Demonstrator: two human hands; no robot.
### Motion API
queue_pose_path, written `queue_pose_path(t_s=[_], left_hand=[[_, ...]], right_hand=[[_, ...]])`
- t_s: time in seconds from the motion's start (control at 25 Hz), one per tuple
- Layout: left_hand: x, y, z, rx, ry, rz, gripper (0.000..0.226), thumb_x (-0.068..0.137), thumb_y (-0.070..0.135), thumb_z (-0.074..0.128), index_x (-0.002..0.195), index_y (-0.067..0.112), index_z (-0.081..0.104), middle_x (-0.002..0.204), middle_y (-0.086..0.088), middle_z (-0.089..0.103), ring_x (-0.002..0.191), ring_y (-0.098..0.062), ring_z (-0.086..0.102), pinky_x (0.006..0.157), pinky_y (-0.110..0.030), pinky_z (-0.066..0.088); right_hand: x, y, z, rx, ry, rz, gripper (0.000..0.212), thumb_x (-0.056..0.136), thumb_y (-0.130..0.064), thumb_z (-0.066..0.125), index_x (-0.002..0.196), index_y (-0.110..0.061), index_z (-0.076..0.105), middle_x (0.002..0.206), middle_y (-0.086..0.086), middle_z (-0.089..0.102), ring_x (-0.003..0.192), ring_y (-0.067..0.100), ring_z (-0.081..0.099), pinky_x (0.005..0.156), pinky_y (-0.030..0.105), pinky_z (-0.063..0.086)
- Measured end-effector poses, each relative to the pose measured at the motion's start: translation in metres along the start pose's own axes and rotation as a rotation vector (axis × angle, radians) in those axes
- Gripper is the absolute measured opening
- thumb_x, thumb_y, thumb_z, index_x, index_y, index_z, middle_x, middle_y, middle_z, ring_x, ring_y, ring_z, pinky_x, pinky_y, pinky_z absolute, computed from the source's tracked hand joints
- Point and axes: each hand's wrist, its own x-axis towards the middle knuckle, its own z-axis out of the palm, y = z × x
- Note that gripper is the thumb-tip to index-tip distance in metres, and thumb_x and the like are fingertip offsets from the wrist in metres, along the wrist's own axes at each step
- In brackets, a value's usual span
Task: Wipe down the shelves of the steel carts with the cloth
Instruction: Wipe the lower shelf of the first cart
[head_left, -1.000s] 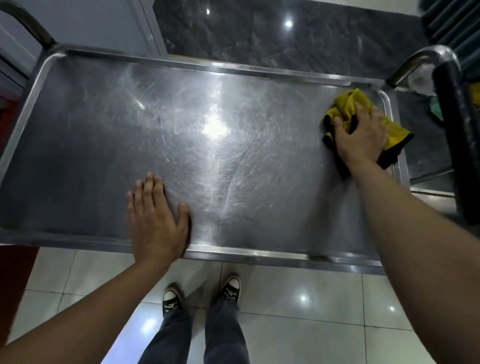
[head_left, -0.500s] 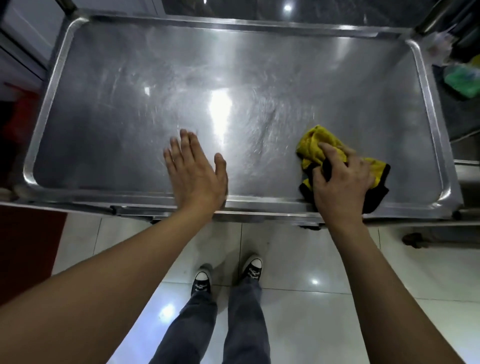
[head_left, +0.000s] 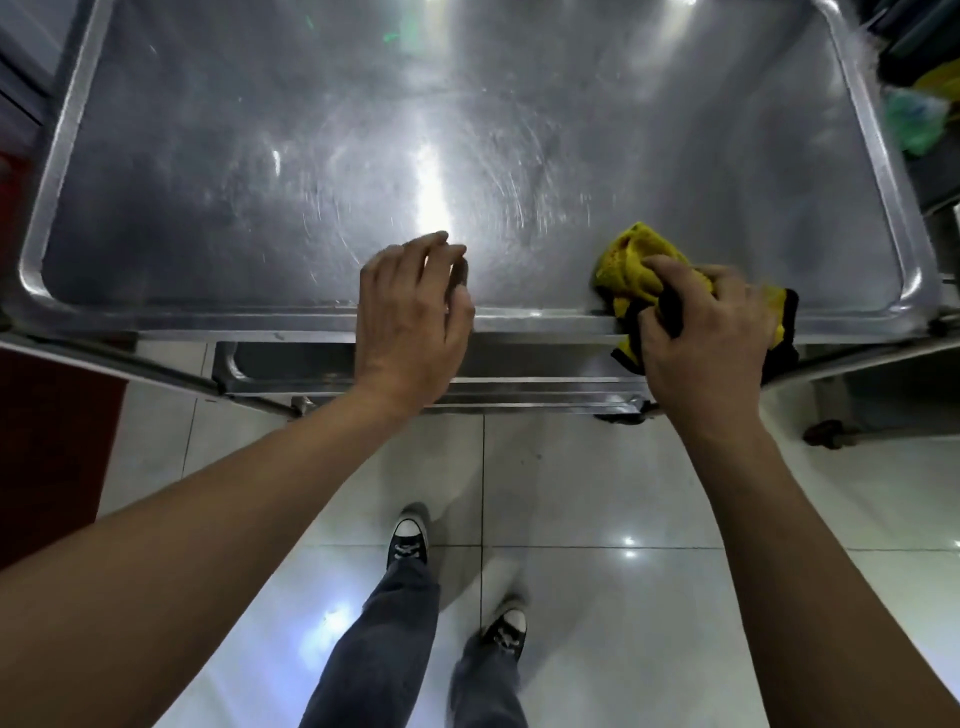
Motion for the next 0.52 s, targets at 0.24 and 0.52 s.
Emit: queue_pose_path(t_s=[0.24, 0.52], left_hand=[[-0.092, 0.005, 0.024, 0.051, 0.038, 0.057, 0.062, 0.099, 0.022, 0.047, 0.158, 0.01, 0.03, 0.167, -0.014, 0.021, 0.156, -0.029, 0.014, 0.126, -0.051, 0.017], [-0.182, 0.01, 0.103, 0.011, -0.184, -0.036, 0.057, 0.099, 0.03, 0.044, 0.153, 0.015, 0.041, 0.16, -0.01, 0.038, 0.146, -0.027, 0.036, 0.119, -0.05, 0.034]], right_hand=[[-0.061, 0.023, 0.002, 0.211, 0.143, -0.055, 0.048, 0.091, -0.026, 0.055, 0.139, -0.03, 0.058, 0.129, 0.011, 0.053, 0.117, 0.028, 0.048, 0.102, 0.049, 0.042], [-0.169, 0.084, 0.078, 0.492, 0.001, 0.191, 0.056, 0.088, -0.022, 0.053, 0.139, -0.045, 0.053, 0.129, 0.0, 0.052, 0.117, 0.023, 0.058, 0.093, 0.05, 0.055]])
